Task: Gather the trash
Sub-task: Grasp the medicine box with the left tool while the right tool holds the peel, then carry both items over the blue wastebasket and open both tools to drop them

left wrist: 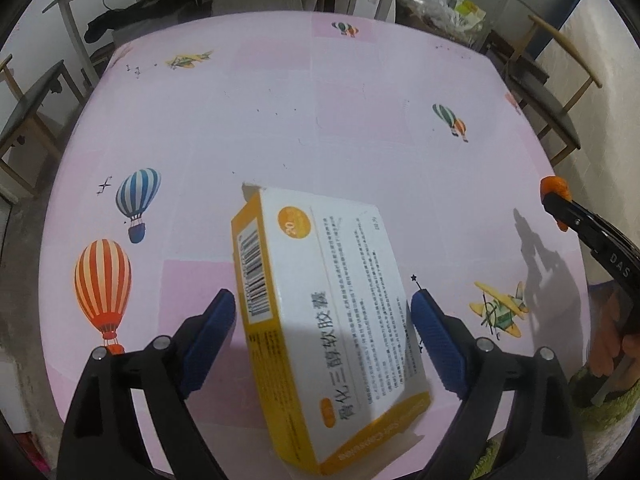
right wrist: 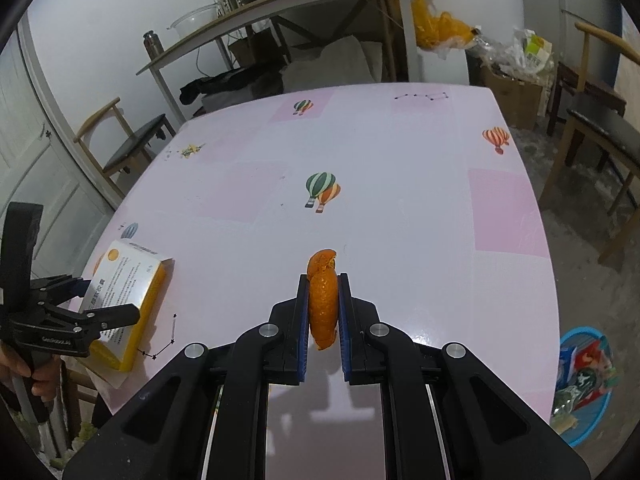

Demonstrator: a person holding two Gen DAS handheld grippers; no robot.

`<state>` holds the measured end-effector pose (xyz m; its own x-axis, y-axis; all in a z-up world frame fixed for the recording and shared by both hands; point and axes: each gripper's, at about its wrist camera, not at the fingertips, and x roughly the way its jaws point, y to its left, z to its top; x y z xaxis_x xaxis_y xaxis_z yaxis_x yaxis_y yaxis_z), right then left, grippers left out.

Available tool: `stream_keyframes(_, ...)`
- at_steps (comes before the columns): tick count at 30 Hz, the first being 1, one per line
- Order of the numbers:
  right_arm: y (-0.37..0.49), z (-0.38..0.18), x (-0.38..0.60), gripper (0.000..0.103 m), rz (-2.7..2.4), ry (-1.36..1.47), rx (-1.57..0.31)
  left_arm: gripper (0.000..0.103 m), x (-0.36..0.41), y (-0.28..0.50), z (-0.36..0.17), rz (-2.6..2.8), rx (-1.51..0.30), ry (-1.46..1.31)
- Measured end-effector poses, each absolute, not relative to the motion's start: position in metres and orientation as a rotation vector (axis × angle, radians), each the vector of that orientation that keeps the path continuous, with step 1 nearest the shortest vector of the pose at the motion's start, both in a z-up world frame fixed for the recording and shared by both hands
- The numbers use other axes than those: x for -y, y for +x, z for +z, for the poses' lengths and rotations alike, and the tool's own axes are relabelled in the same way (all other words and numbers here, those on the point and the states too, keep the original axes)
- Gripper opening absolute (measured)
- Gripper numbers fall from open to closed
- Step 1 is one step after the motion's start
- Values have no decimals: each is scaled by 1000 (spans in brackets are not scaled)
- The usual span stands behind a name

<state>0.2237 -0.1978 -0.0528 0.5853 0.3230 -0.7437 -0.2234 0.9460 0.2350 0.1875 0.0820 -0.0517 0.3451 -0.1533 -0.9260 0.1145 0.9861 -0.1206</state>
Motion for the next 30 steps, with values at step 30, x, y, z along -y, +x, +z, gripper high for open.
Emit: stream_keyframes(30,187,-40,262,12,359,374,-778,73,-55,178,-15,-175,-1094,25)
